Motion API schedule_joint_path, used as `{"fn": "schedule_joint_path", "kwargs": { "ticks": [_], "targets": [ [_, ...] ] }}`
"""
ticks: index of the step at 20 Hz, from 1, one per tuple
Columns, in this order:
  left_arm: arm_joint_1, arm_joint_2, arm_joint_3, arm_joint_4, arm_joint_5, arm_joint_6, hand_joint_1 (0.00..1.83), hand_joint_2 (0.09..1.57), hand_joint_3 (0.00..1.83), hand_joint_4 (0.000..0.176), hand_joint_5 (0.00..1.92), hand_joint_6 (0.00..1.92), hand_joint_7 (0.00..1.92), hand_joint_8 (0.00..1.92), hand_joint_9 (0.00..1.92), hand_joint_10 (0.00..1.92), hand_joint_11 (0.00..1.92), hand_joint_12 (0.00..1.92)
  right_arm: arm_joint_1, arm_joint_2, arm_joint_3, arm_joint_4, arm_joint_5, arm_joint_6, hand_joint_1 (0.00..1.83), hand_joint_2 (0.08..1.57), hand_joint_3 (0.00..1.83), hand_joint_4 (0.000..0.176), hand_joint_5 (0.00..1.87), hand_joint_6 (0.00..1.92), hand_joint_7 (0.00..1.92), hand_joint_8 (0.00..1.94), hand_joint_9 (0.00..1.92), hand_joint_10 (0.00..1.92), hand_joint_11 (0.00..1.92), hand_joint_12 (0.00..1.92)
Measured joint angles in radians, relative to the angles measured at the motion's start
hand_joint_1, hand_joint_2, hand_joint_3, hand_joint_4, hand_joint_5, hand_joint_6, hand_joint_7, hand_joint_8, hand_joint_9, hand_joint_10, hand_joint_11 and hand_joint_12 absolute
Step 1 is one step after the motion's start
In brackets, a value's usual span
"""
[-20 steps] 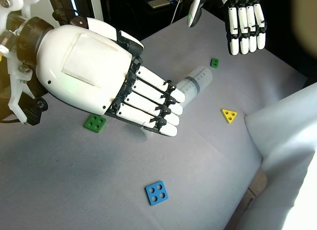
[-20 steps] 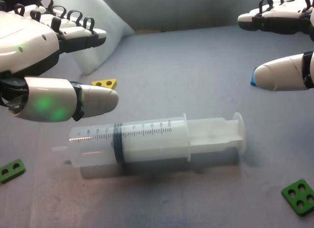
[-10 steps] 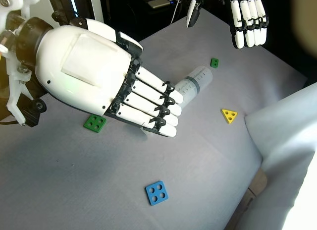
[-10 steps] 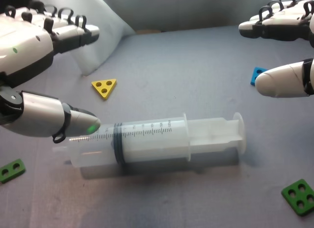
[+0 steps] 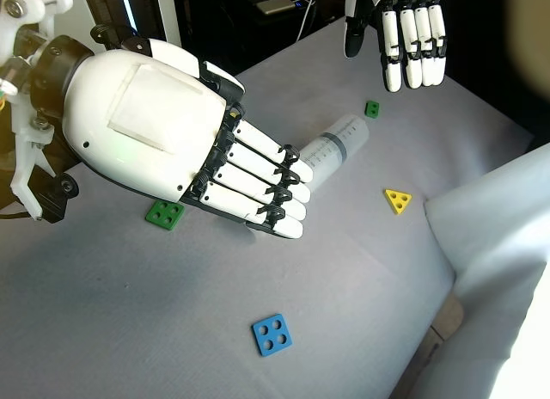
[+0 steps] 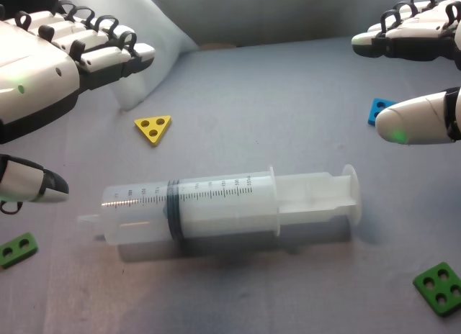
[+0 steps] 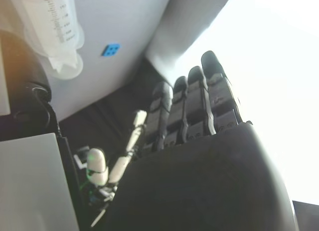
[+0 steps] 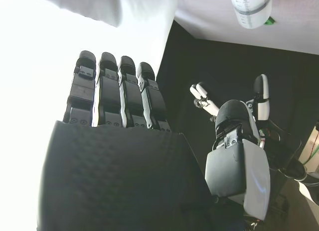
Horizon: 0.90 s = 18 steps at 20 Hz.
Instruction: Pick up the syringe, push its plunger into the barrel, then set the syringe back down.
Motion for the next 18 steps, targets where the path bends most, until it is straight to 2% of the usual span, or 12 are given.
{"fn": "schedule_joint_path", "kwargs": {
  "ticks": [1,5,9,12,18],
  "targets": [
    [0.001,-0.001,0.0,-0.032,-0.003,0.034,1.25,0.91,0.01,0.0,0.07,0.0,0.0,0.0,0.0,0.0,0.0,0.29,0.0,-0.001,0.0,0.0,0.0,-0.002,0.0,1.13,0.01,0.0,0.09,0.0,0.07,0.0,0.04,0.0,0.0,0.02],
    [0.095,-0.054,-0.019,-0.062,-0.073,0.039,1.24,0.92,0.0,0.0,0.07,0.0,0.0,0.0,0.0,0.0,0.0,0.28,0.0,-0.001,0.0,0.0,-0.001,-0.009,0.0,1.12,0.01,0.0,0.09,0.0,0.07,0.0,0.04,0.0,0.0,0.02],
    [0.164,-0.108,-0.014,-0.187,-0.141,0.02,1.23,0.92,0.0,0.0,0.07,0.0,0.0,0.0,0.0,0.0,0.0,0.27,0.0,0.0,0.0,-0.001,-0.002,-0.011,0.0,1.12,0.01,0.0,0.09,0.0,0.07,0.0,0.04,0.0,0.01,0.03],
    [0.178,-0.14,-0.011,-0.196,-0.204,-0.004,1.23,0.91,0.0,0.0,0.09,0.0,0.02,0.0,0.0,0.0,0.0,0.36,0.0,-0.001,0.0,0.0,0.0,-0.012,0.0,1.13,0.01,0.0,0.09,0.0,0.07,0.0,0.05,0.0,0.0,0.02],
    [0.194,-0.238,-0.004,-0.175,-0.328,-0.061,1.19,0.94,0.0,0.0,0.06,0.0,0.0,0.0,0.0,0.0,0.0,0.31,0.0,-0.001,0.0,0.0,-0.001,-0.012,0.0,1.12,0.0,0.0,0.09,0.0,0.07,0.0,0.05,0.0,0.01,0.04]
  ]
}}
